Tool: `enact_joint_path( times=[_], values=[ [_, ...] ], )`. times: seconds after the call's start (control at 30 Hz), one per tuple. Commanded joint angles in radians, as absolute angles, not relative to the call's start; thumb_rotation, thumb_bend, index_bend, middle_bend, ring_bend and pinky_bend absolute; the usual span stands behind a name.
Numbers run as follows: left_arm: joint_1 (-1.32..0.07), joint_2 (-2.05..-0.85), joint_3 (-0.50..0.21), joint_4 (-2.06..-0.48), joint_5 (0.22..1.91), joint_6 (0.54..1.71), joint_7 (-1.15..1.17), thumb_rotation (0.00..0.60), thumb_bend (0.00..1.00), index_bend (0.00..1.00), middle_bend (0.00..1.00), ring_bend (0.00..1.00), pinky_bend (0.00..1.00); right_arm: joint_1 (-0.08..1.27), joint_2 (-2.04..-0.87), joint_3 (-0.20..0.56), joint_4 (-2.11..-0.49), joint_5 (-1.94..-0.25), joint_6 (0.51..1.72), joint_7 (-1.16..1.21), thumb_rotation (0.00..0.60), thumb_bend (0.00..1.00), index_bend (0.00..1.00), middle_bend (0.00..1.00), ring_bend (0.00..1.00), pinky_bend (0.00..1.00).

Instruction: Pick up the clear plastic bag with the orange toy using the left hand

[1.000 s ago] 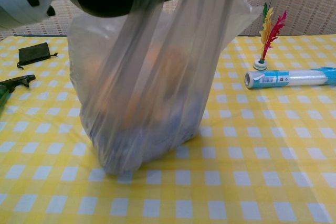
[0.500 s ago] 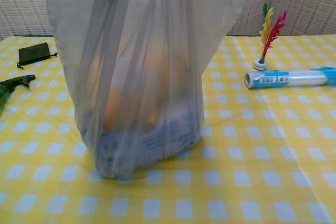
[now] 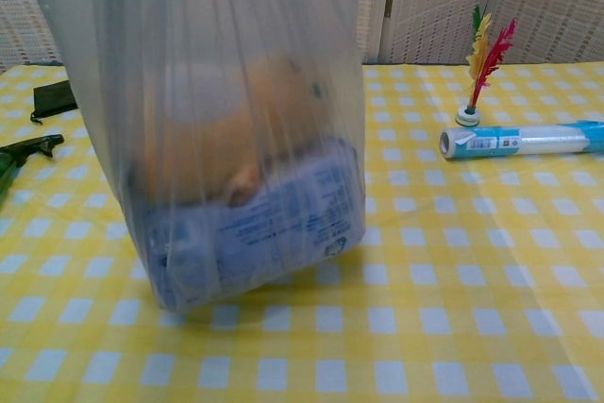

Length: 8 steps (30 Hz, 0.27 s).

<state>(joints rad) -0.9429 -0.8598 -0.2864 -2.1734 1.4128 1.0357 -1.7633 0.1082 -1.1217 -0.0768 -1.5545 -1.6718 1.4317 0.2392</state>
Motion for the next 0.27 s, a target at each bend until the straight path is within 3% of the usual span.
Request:
enact_joint_path(
  times=[0.03,0.1,0.27],
  values=[
    [-0.965,-0.622,-0.466,-2.169,1.366,0.962,-1.944,0.6,0.82,0.62,0.9,0.97,1.0,0.114,-1.125,-0.076,-1.551,-1.664,1.416,0.242,0.6,0.34,0.0,0.0,0.0,0.0],
    [-0.977,-0.564,-0.521,-2.155,1.349,0.941,-1.982,0.6,0.82,0.62,0.9,0.97,1.0,0.119,-1.126,-0.076,-1.551,-1.663,1.408,0.245,0.6,0.34,0.0,0.0,0.0,0.0],
    [-0.983,-0.498,-0.582,-2.148,1.311,0.881,-2.0,0.6,0.82,0.62,0.9,0.97,1.0,0.121,-1.129,-0.075,-1.553,-1.67,1.411,0.243,0.6,0.34,0.0,0.0,0.0,0.0]
  ],
)
